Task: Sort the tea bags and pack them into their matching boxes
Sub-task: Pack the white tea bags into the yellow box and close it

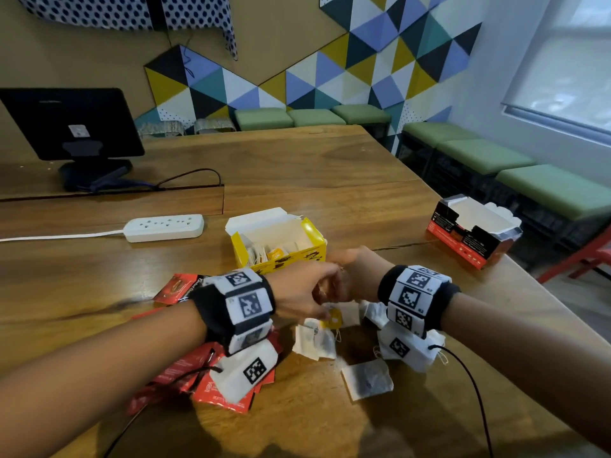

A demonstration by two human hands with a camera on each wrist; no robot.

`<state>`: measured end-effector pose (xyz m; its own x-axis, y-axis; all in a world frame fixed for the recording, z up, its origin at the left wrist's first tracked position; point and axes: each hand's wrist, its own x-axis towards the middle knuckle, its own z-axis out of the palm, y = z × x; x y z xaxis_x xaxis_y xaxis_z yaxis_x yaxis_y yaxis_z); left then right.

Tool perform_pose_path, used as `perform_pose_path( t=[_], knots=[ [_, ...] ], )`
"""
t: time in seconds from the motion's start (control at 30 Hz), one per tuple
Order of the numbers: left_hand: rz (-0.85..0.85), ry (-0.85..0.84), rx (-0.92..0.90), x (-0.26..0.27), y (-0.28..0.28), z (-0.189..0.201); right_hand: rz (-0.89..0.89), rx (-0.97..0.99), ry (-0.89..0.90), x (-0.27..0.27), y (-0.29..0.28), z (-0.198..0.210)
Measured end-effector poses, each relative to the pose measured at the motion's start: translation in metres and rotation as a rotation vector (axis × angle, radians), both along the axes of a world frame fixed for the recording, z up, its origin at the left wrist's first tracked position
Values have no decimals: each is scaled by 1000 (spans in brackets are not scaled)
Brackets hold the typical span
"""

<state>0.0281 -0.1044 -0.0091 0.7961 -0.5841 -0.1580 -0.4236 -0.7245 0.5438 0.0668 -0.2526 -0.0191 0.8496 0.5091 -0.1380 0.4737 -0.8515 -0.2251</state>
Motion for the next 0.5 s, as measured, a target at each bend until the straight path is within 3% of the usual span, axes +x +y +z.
perform_pose_path(
  t=[0.07, 0.13, 0.33, 0.43, 0.5],
  knots=[
    [61, -115, 77, 5, -3, -6, 19, -101, 32, -3, 5, 4],
    [103, -95, 33, 9, -4, -12, 49, -184, 56, -5, 8, 9],
    [200, -147, -10, 14, -10, -18, 23, 61, 71, -6, -7, 9],
    [198, -156, -16, 16, -7, -21, 55, 14, 97, -8, -8, 8],
    [186, -156, -10, 17, -8, -21, 86, -121, 100, -11, -2, 5]
  ],
)
